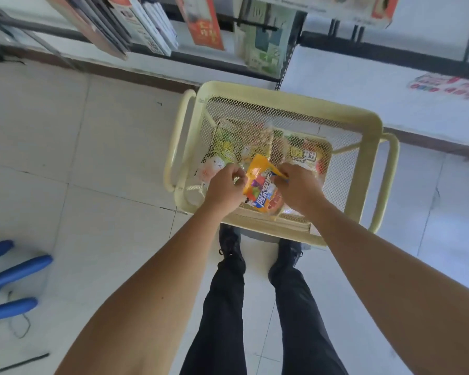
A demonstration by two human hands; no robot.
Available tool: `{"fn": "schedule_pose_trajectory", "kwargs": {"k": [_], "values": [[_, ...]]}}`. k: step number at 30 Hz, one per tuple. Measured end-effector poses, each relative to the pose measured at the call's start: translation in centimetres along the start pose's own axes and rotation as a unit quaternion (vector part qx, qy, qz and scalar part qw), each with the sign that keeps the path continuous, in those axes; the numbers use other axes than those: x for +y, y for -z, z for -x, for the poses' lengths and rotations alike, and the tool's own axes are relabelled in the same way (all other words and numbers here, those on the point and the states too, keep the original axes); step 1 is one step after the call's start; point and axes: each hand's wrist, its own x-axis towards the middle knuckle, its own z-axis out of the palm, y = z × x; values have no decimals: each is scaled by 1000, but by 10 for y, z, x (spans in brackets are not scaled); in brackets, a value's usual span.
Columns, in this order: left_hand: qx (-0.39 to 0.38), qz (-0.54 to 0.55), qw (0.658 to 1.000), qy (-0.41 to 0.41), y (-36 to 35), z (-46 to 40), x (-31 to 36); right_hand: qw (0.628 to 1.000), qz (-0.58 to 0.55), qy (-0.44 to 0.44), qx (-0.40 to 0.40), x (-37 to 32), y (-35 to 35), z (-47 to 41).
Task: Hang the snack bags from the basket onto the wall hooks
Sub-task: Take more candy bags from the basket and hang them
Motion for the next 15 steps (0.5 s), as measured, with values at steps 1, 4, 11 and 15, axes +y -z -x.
{"fn": "schedule_pose_trajectory", "kwargs": {"k": [1, 4, 11, 15], "values": [[13, 15, 1000, -11, 3, 5, 8, 999, -30, 5, -11, -1, 11, 5], [43, 88, 995, -33, 21, 22, 38, 997, -60, 48, -25, -11, 50, 27], [-27, 165, 981, -102, 75, 87, 131, 978, -178, 104, -7, -31, 144, 94], [-45, 137, 977, -160, 94, 137, 190, 962, -213, 172, 1, -60, 204, 149]]}}
